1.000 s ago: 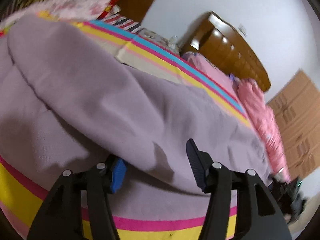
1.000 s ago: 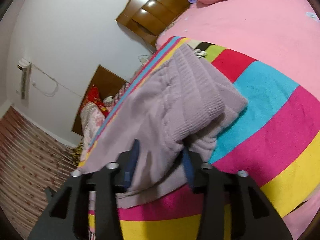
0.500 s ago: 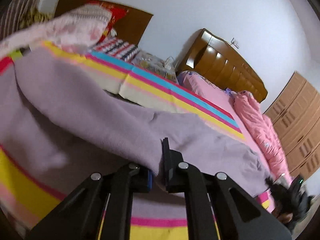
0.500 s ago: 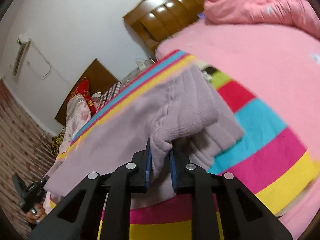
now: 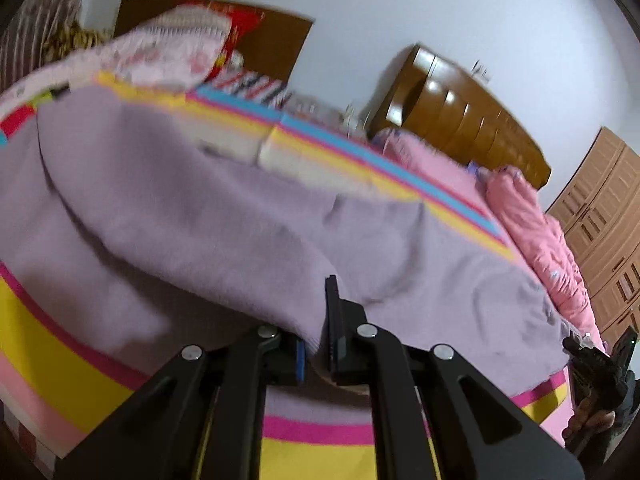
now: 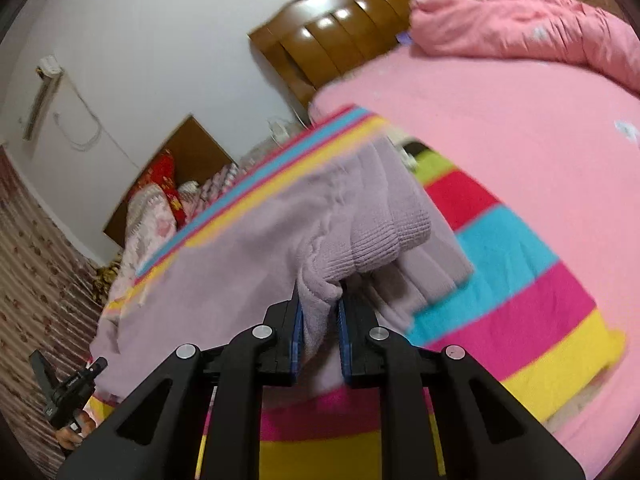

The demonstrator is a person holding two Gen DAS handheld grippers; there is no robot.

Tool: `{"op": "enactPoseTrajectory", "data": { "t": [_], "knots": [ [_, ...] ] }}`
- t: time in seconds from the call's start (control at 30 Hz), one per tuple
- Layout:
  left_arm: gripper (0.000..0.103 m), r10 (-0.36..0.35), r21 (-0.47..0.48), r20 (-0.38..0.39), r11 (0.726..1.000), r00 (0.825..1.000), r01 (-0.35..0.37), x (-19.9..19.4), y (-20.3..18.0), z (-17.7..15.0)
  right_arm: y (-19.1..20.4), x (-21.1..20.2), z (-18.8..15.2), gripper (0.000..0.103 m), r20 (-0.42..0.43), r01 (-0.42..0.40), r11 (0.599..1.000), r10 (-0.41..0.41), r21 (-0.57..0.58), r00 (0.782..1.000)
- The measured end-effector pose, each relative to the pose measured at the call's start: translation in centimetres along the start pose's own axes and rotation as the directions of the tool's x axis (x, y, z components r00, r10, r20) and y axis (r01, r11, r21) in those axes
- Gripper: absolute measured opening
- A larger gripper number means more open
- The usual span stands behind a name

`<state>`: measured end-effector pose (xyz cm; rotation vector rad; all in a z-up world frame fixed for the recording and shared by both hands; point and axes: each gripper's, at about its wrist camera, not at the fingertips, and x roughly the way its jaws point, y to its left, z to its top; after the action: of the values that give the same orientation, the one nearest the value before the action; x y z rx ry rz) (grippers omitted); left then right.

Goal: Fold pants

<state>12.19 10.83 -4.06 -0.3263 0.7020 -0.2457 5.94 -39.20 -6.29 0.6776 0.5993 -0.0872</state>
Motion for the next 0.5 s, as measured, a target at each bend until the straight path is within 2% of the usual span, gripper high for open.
{"op": "enactPoseTrajectory", "data": {
  "t": [0.1, 0.13, 0.2, 0.27, 0.3, 0.33, 0.37, 0.43, 0.5],
  "knots": [
    [0.008, -0.033, -0.022, 0.067, 0.999, 0.997, 0.034, -1.3, -0.2, 0.9, 0.9, -0.8, 0.5, 0.014, 0.057, -0.028, 0.999, 0.029, -0.025, 0.998],
    [0.008, -0.024, -0.016, 0.078, 1.000, 0.997, 0.025, -1.4, -0.3, 0.9, 1.0, -0.9, 0.4, 0.014, 0.057, -0.018, 0.999, 0.020, -0.037, 0.998],
    [0.009, 0.020, 0.021, 0.046, 1.000, 0.999, -0.021, -0.7, -0.2, 0.0, 0.1, -0.1, -0.4, 0.014, 0.010, 0.020, 0.999, -0.020, -0.031, 1.000],
    [0.009, 0.061, 0.031, -0.049, 0.998, 0.997, -0.059, 1.8, 0.8, -2.1, -1.9, 1.8, -1.8, 0.012, -0.069, 0.068, 0.998, -0.068, -0.010, 0.995],
    [0.009, 0.067, 0.017, -0.078, 0.998, 0.995, -0.066, 2.6, 1.3, -2.7, -2.6, 1.8, -2.3, 0.011, -0.059, 0.040, 0.999, -0.039, 0.015, 0.997],
    [0.012, 0.060, 0.005, -0.062, 0.998, 0.996, -0.060, 2.8, 1.8, -3.3, -3.2, 1.5, -2.5, 0.011, -0.043, 0.005, 0.999, -0.003, 0.043, 0.999],
    [0.012, 0.074, 0.030, -0.056, 0.997, 0.996, -0.073, 2.8, 1.6, -3.5, -3.2, 1.3, -2.4, 0.011, -0.044, 0.003, 0.999, -0.001, 0.048, 0.999],
    [0.014, 0.098, 0.078, -0.056, 0.993, 0.994, -0.093, 2.9, 0.9, -3.5, -2.7, 1.2, -2.1, 0.011, -0.043, 0.024, 0.999, -0.023, 0.023, 0.999],
    [0.017, 0.085, 0.061, -0.069, 0.995, 0.994, -0.081, 3.3, 1.2, -3.5, -2.5, 1.3, -2.0, 0.011, -0.043, 0.039, 0.999, -0.039, 0.005, 0.998]
  ]
}}
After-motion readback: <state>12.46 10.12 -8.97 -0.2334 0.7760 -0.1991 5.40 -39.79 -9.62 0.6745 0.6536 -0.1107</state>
